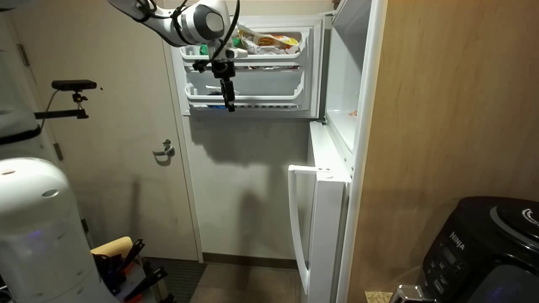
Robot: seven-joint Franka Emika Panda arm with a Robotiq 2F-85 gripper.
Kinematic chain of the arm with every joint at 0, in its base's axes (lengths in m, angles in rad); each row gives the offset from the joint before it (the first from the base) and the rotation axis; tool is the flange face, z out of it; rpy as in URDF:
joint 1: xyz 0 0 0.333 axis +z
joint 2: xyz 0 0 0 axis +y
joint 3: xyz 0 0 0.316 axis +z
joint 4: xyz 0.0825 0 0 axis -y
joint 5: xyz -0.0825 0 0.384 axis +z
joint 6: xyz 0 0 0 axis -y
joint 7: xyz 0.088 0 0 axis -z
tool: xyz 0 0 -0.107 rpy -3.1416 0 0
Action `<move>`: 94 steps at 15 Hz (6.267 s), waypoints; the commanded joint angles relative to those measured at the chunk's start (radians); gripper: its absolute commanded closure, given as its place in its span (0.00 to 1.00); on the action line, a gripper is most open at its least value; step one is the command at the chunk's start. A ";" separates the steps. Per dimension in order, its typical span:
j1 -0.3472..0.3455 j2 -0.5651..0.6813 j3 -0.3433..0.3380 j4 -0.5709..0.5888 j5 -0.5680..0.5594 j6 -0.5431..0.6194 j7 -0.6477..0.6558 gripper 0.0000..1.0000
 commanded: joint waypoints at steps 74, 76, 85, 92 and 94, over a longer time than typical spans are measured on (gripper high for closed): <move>0.147 0.256 -0.081 0.190 -0.346 0.616 0.117 0.99; 0.154 0.253 -0.095 0.193 -0.373 0.634 0.151 1.00; 0.160 0.269 -0.109 0.215 -0.409 0.688 0.252 1.00; 0.164 0.316 -0.095 0.251 -0.337 0.746 0.208 1.00; 0.165 0.330 -0.090 0.263 -0.307 0.761 0.198 1.00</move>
